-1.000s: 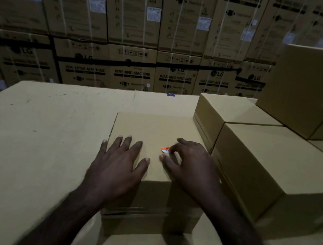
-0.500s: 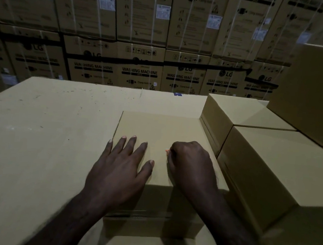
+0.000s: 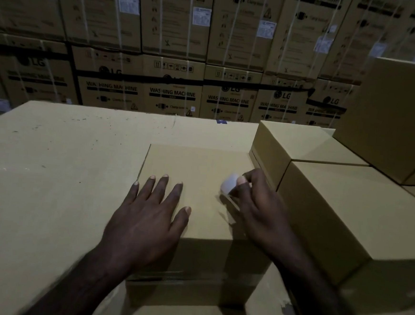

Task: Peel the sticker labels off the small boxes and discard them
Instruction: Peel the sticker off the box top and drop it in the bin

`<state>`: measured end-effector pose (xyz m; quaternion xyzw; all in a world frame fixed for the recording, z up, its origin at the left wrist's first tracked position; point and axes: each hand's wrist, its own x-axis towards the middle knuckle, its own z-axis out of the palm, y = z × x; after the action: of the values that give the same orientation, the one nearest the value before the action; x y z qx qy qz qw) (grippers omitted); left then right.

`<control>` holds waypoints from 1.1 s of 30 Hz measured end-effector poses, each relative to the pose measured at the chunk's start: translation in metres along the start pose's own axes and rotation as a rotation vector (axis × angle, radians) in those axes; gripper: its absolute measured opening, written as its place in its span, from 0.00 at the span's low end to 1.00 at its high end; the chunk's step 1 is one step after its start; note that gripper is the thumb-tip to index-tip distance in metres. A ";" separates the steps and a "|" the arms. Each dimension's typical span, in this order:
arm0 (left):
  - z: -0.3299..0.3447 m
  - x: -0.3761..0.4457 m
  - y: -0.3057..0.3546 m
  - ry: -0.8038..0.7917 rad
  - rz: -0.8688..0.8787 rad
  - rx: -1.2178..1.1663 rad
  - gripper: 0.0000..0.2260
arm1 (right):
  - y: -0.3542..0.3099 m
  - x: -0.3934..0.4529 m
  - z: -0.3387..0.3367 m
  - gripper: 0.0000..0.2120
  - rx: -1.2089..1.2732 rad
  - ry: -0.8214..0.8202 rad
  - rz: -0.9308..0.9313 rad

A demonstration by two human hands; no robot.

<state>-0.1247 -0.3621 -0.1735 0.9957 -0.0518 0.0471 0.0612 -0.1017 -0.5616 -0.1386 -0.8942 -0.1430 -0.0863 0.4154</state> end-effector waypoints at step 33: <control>-0.001 -0.001 0.002 -0.011 -0.025 0.029 0.30 | -0.013 0.007 0.011 0.12 -0.251 -0.205 -0.079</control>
<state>-0.1261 -0.3637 -0.1726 0.9973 -0.0390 0.0417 0.0471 -0.0988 -0.5435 -0.1346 -0.9368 -0.2080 -0.0280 0.2799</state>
